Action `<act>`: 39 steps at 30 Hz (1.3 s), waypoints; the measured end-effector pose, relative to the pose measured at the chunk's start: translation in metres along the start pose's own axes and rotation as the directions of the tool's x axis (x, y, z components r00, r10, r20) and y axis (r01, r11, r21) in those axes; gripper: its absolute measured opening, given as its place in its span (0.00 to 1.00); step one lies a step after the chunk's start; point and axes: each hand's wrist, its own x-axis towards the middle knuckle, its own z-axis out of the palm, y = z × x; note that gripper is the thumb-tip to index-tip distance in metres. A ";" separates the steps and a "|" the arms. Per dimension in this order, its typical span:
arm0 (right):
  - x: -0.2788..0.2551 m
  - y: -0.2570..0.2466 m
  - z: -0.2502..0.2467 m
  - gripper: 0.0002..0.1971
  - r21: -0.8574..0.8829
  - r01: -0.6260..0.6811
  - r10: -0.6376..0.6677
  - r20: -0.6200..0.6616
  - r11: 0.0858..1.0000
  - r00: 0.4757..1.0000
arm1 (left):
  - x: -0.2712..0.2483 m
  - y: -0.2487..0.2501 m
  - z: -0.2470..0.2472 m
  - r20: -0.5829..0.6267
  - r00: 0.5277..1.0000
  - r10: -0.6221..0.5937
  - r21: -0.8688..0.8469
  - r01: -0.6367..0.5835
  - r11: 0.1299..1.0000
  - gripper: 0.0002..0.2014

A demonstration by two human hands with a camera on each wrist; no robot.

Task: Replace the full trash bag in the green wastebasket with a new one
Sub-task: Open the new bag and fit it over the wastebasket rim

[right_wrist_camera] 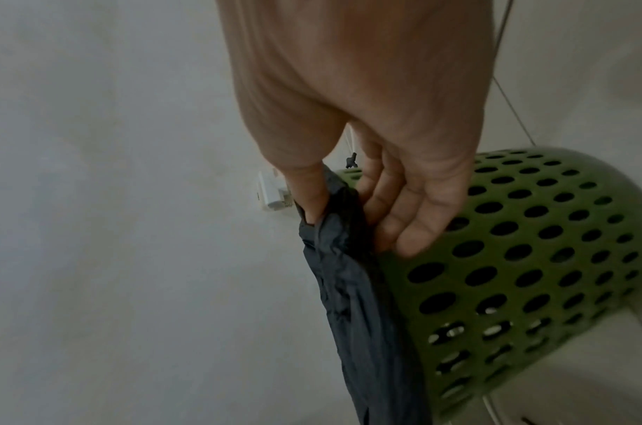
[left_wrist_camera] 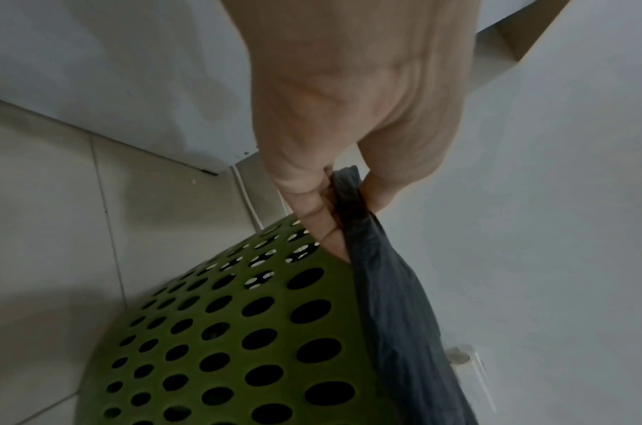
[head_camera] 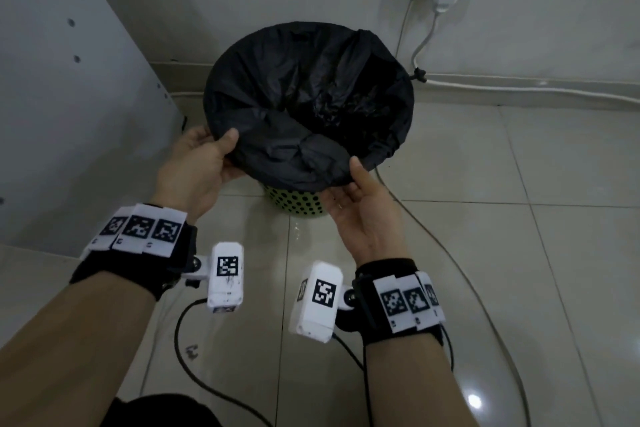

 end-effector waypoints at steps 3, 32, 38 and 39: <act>0.000 0.008 0.006 0.19 0.033 0.009 -0.010 0.034 0.999 0.999 | -0.008 -0.004 0.003 0.094 0.993 -0.078 0.027 0.076 0.997 0.20; -0.004 0.012 0.013 0.17 -0.109 0.124 -0.135 -0.097 0.986 0.986 | -0.016 0.000 0.013 0.014 0.999 -0.049 0.033 0.049 0.998 0.20; -0.008 -0.006 0.010 0.18 -0.196 0.087 -0.117 -0.145 0.977 0.982 | -0.014 0.005 0.012 0.031 0.998 -0.052 0.022 0.052 0.998 0.10; -0.014 -0.011 0.008 0.18 -0.291 0.110 -0.173 -0.200 0.950 0.964 | -0.015 0.006 0.012 0.041 0.998 -0.050 0.038 0.048 0.998 0.11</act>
